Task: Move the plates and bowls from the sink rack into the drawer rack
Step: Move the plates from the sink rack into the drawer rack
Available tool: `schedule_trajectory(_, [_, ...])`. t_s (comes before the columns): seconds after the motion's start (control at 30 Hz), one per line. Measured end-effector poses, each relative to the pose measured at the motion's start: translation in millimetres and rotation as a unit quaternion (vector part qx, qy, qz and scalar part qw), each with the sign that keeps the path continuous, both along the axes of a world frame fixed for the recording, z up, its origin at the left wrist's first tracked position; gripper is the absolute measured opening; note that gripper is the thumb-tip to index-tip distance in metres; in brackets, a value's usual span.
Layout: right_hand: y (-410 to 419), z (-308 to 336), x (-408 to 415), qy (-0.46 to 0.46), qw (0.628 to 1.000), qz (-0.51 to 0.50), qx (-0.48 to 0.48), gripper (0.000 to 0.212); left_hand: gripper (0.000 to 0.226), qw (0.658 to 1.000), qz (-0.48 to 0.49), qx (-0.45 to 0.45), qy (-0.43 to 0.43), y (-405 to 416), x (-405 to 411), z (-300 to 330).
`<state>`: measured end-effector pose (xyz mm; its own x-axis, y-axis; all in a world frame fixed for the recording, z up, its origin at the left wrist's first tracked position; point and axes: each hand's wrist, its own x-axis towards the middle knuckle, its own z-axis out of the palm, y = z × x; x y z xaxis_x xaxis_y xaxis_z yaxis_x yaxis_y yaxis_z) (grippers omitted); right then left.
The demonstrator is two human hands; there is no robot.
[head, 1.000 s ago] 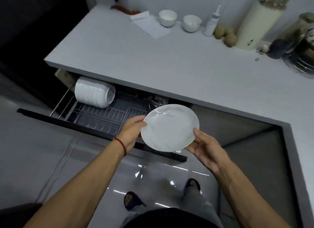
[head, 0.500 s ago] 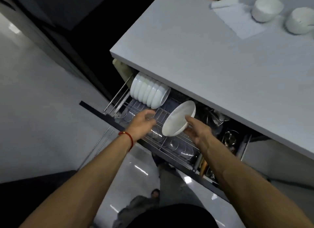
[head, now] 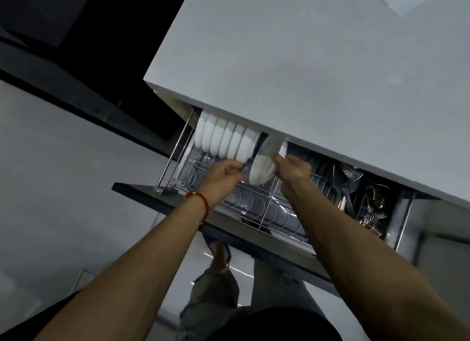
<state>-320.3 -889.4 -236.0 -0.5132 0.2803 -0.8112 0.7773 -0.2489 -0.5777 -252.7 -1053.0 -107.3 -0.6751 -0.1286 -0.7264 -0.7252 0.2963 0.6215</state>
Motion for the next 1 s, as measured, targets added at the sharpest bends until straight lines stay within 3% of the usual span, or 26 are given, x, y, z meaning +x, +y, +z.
schedule_trajectory(0.3, [-34,-21,-22,0.025,0.995,0.015,0.094,0.044,0.033,0.999,-0.023,0.017,-0.018,-24,-8,-23])
schedule_trajectory(0.63, [-70,-32,-40,0.060,0.979,0.084,0.179,0.029,0.027,0.999,0.035,0.035,-0.009,-51,2,-37])
schedule_trajectory(0.77, [-67,-31,-40,0.065,0.979,0.117,0.152,0.025,0.027,0.997,0.052,0.055,0.013,-54,6,-35])
schedule_trajectory(0.87, [-59,-15,-23,0.053,0.982,0.152,0.102,0.040,0.027,0.996,0.050,0.064,0.028,-54,6,-29])
schedule_trajectory(1.0, [-42,32,26,0.062,0.988,0.141,0.026,0.042,0.024,0.994,0.031,0.082,0.061,-44,4,-16])
